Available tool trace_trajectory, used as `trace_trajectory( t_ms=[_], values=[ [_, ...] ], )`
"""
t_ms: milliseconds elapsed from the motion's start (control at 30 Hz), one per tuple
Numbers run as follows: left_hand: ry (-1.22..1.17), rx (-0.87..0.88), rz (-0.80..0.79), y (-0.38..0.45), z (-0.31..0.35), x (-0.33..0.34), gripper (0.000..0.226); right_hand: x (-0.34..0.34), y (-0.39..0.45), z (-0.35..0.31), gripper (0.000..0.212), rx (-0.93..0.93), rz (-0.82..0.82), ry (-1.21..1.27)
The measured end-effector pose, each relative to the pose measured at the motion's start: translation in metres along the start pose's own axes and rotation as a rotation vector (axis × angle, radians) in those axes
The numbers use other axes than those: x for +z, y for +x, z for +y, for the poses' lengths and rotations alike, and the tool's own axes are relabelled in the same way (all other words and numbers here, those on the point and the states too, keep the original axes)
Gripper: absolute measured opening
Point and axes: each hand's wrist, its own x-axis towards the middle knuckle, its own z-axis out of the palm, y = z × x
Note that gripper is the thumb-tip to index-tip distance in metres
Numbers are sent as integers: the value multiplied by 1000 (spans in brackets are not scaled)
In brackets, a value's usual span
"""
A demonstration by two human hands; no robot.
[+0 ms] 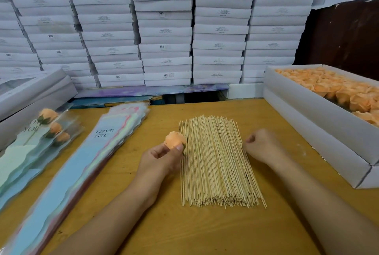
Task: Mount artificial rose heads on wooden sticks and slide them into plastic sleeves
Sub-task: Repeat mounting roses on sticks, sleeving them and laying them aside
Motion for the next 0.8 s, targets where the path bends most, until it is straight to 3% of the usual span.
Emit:
trace_trajectory(
  t_ms=[267, 800],
  values=[
    [-128, -26, -12, 5, -3, -3, 41, -8, 3, -2, 18, 104, -126, -12],
    [-120, -33, -22, 8, -6, -6, 53, -11, -6, -17, 17, 93, -149, -135]
  ],
)
